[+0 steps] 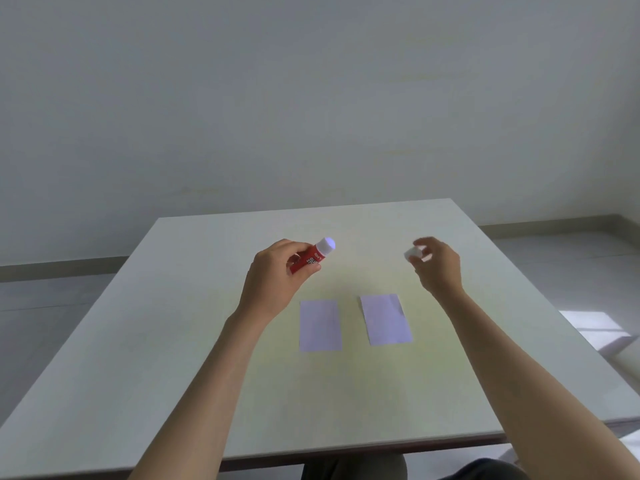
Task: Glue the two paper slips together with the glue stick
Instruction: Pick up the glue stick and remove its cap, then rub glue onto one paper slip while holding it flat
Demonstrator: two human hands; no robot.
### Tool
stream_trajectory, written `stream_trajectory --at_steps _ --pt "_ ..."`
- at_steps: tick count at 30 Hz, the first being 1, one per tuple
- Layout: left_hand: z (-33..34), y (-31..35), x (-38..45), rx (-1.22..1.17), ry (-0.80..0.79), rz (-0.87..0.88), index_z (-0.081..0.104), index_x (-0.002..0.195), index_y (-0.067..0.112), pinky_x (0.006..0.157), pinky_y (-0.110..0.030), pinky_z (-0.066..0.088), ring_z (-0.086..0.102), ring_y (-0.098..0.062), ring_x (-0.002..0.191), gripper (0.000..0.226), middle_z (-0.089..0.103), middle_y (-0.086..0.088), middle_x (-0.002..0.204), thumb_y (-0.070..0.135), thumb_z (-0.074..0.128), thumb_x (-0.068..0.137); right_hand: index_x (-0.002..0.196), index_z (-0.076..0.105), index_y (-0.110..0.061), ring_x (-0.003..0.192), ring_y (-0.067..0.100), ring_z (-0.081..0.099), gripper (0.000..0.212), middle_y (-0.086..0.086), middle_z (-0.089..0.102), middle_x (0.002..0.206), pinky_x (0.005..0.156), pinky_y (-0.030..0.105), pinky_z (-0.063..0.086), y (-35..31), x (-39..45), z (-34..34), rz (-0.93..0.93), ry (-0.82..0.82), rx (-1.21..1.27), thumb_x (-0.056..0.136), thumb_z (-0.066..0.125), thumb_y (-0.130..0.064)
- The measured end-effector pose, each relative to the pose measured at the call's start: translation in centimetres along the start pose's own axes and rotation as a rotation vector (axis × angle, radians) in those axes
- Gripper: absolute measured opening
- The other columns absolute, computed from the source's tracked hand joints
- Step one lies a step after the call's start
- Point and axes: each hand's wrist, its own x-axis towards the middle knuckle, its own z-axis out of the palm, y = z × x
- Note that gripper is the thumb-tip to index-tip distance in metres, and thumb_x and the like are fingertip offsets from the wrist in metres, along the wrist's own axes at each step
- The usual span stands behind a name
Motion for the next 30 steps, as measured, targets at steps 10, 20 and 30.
stream_trajectory --at_steps 10,20,30 --pt "1.4 -0.5 -0.9 -0.223 0.027 -0.203 0.071 0.087 0.019 0.066 -0.004 0.045 0.067 -0.003 0.064 0.010 0.072 0.010 0.067 0.016 0.071 0.077 0.113 0.059 -0.006 0.095 0.037 0.058 0.025 0.018 0.058 0.113 0.071 0.035 0.044 6.1 -1.5 1.5 0.024 -0.059 -0.338 0.090 0.049 -0.008" --pt "2.7 -0.6 -0.6 -0.578 0.085 -0.394 0.072 0.080 0.027 0.083 -0.027 0.054 0.072 -0.010 0.084 0.008 0.074 0.010 0.088 0.019 0.073 0.078 0.124 0.056 -0.014 0.080 0.024 0.064 0.038 0.012 0.059 0.116 0.071 0.028 0.049 -2.1 -4.0 1.5 -0.170 -0.058 0.102 0.089 0.061 -0.028" --pt "2.4 -2.6 -1.0 -0.435 -0.048 -0.276 0.070 0.098 0.035 0.096 -0.025 0.046 0.063 -0.002 0.105 0.021 0.070 0.018 0.104 0.028 0.073 0.078 0.110 0.063 0.000 0.055 0.020 0.053 0.023 0.010 0.058 0.072 0.053 0.025 0.044 -6.7 -7.5 4.3 0.010 -0.633 0.670 0.095 0.053 -0.015"
